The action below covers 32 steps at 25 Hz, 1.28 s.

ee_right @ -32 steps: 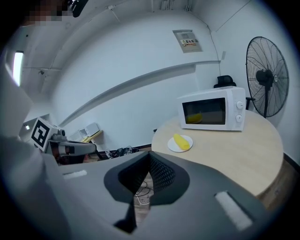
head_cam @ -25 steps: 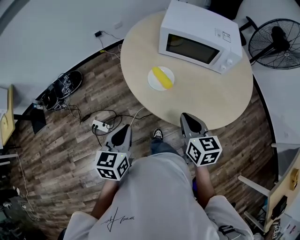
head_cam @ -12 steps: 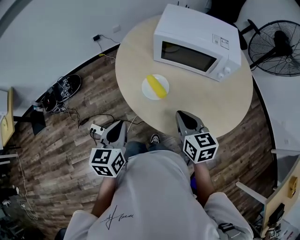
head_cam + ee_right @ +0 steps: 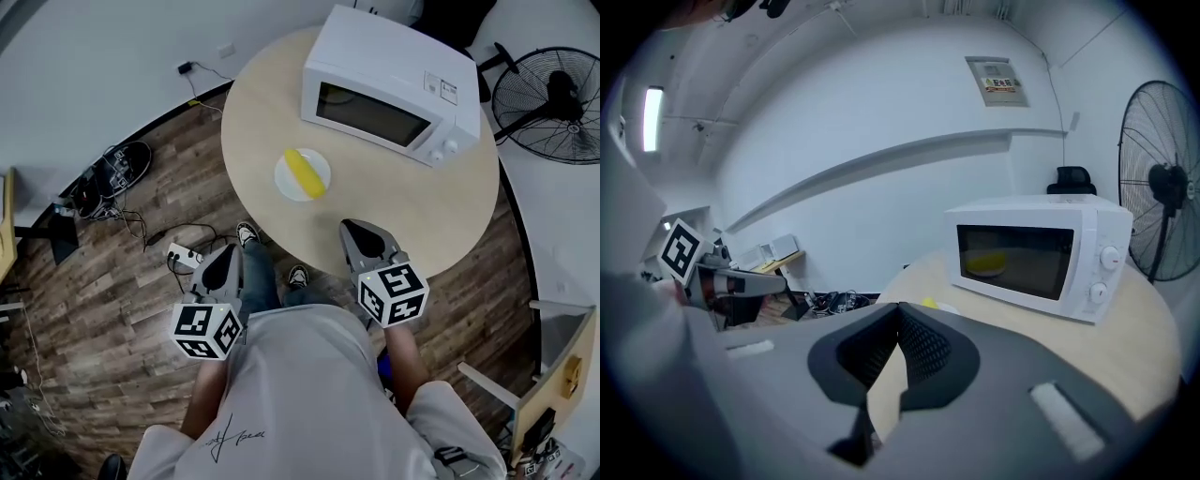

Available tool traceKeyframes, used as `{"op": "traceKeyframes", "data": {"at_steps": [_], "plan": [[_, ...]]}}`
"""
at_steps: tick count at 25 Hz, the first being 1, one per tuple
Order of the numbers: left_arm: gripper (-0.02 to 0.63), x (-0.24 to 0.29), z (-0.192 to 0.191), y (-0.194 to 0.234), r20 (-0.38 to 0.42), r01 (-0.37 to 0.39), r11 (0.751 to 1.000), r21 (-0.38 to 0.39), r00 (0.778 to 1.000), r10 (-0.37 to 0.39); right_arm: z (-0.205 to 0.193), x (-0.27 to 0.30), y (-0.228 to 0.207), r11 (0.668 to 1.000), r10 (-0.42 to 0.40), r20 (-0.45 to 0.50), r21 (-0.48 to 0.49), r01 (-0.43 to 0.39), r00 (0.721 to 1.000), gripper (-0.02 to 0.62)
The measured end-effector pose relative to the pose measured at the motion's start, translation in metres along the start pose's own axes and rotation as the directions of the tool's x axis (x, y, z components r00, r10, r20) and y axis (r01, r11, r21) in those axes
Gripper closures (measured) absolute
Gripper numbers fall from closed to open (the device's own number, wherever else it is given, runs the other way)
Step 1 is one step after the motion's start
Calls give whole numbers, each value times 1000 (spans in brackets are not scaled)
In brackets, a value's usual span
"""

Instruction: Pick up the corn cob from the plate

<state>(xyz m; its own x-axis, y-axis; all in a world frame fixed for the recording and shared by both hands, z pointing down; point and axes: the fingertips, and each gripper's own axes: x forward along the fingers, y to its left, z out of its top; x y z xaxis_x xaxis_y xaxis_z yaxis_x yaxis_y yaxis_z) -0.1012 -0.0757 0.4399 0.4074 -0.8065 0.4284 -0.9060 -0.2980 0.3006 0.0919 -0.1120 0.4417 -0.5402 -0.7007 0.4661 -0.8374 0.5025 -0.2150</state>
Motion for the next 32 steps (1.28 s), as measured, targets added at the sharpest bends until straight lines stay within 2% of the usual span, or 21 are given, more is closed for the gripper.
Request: {"op": "traceKeyframes", "data": {"at_steps": [4,17,32], "plan": [[614,10,11,-3,28,17,1000,15,999,-17,9,7,-8,1000,-9,-3,-17,9,1000,581],[614,33,31,7,18,33,998,55,999,-34,35,47,-18,999,8,-29,-38,-9,1000,578],[614,40,38,30,5,20,999,43,1000,-20,32,95,-21,998,30,-125,-51,-37,992,532]]}}
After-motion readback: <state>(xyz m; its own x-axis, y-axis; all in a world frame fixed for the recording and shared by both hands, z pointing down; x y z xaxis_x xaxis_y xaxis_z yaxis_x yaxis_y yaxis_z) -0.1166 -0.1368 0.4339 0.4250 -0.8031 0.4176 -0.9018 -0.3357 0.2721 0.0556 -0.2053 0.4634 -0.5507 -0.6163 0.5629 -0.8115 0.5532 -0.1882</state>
